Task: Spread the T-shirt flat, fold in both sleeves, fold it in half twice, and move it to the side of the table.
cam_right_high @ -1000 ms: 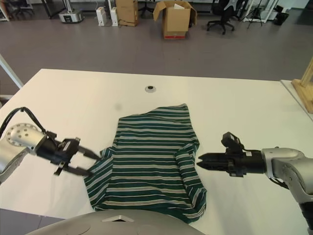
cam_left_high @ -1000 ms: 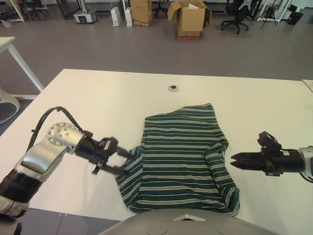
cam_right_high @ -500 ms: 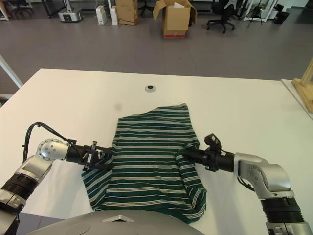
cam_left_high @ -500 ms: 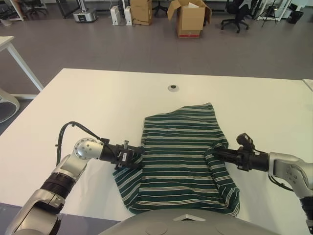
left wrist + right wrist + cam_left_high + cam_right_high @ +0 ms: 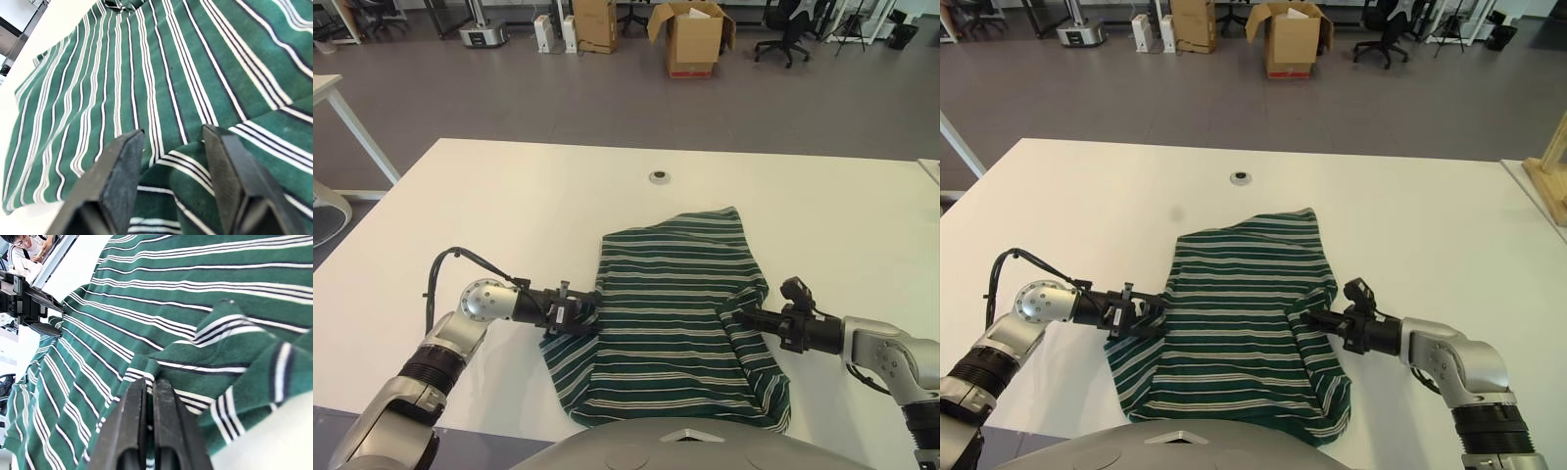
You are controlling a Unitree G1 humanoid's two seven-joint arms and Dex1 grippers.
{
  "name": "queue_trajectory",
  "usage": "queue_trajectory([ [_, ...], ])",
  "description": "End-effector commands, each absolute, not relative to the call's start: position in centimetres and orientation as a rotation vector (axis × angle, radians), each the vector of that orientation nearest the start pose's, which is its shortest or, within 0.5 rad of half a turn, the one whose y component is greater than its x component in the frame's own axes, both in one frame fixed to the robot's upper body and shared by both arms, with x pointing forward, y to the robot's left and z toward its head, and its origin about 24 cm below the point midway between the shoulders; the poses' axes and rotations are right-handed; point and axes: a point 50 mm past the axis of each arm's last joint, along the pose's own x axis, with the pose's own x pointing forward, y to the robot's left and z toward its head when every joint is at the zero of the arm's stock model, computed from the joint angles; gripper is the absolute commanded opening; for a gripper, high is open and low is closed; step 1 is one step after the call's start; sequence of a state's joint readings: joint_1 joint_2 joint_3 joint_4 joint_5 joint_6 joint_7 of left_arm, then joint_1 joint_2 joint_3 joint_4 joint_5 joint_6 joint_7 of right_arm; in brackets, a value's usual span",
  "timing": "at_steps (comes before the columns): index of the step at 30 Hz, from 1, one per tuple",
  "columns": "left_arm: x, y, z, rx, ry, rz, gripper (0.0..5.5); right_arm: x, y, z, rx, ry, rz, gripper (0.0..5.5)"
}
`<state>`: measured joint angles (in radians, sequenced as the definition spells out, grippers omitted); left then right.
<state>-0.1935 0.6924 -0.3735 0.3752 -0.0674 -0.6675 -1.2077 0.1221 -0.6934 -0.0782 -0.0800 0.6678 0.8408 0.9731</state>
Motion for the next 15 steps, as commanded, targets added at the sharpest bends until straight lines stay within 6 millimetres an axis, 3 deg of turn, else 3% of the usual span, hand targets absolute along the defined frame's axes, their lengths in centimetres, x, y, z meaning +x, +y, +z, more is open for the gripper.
queue_trajectory([
  [1,20.5,20.3,0.6,0.818,0.232,-1.620,2.19,18.9,-25.1,4.9,0.413,0.728,0.878,0.01],
  [4,18.7,21.3,-0.8,0.835,0.292,-1.645,2.19,19.0,-26.9,6.8,0.458,0.663,0.881,0.01],
  [7,17.4,21.0,-1.5,0.798,0.293,-1.640,2.19,17.6,-29.2,7.9,0.481,0.656,0.853,0.01],
  [11,16.9,20.4,-1.6,0.768,0.276,-1.613,2.19,14.2,-32.8,5.7,0.483,0.808,0.711,0.01],
  [15,16.7,20.1,-1.7,0.754,0.269,-1.605,2.19,11.3,-34.2,3.2,0.511,0.918,0.587,0.01],
])
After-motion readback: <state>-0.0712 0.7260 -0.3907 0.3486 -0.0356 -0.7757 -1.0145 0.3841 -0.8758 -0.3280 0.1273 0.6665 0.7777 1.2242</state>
